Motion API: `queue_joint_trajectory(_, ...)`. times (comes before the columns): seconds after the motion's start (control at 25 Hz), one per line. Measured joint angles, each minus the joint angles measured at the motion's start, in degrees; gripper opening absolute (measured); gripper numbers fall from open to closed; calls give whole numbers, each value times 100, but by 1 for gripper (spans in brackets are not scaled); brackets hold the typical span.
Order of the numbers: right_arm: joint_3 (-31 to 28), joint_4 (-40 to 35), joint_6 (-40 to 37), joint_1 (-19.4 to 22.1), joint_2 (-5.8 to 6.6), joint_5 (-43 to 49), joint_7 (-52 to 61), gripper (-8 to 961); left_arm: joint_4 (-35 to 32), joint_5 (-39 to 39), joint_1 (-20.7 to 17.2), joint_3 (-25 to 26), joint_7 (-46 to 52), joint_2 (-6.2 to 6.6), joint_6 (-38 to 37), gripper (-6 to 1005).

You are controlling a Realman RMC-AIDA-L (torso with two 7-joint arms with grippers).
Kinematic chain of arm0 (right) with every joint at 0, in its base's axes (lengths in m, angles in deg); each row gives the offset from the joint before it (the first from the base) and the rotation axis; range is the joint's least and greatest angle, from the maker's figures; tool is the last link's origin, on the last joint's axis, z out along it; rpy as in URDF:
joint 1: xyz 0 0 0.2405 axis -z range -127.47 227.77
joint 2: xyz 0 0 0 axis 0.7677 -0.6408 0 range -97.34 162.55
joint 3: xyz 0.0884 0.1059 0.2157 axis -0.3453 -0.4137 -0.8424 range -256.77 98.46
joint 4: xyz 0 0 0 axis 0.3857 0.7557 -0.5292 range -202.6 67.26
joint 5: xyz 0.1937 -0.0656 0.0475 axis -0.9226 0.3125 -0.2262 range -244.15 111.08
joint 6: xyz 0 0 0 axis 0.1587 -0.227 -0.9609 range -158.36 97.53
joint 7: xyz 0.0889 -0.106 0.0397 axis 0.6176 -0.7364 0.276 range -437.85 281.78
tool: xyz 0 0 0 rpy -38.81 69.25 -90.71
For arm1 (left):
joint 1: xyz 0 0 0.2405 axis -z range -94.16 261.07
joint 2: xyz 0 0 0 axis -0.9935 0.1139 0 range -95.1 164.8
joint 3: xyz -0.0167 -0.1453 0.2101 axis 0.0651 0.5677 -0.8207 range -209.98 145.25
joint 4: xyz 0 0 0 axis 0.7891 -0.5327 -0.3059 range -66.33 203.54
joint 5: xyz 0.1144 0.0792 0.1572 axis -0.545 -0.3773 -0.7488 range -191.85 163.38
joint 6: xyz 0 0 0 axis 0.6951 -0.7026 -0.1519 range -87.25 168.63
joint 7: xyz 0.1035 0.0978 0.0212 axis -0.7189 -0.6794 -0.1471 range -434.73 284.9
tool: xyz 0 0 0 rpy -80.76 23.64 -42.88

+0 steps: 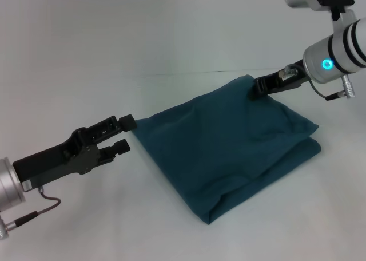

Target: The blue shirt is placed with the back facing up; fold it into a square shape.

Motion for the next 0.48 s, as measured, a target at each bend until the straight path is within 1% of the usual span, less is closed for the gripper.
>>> queue_joint_trajectory(0.04, -24, -70, -95, 11, -1, -34, 17, 53, 0, 0, 0, 3, 1, 0, 0, 901)
queue_joint_trajectory(0.12, -75, -397, -534, 34, -18, -196, 68, 54, 0, 0, 0, 12, 8, -1, 2, 901)
queue_joint_trajectory(0.28, -151, -1376, -1582, 67, -53, -689, 300, 54, 0, 0, 0, 16, 30, 4, 10, 901)
queue_joint_trajectory(0.4, -166, -1718, -1808, 84, -36, -848, 371, 54, -1, 0, 0, 7, 33, 6, 44, 901)
queue_joint_trajectory(0.48, -151, -1581, -1677, 83, -11, -696, 363, 54, 0, 0, 0, 2, 32, 2, 52, 901)
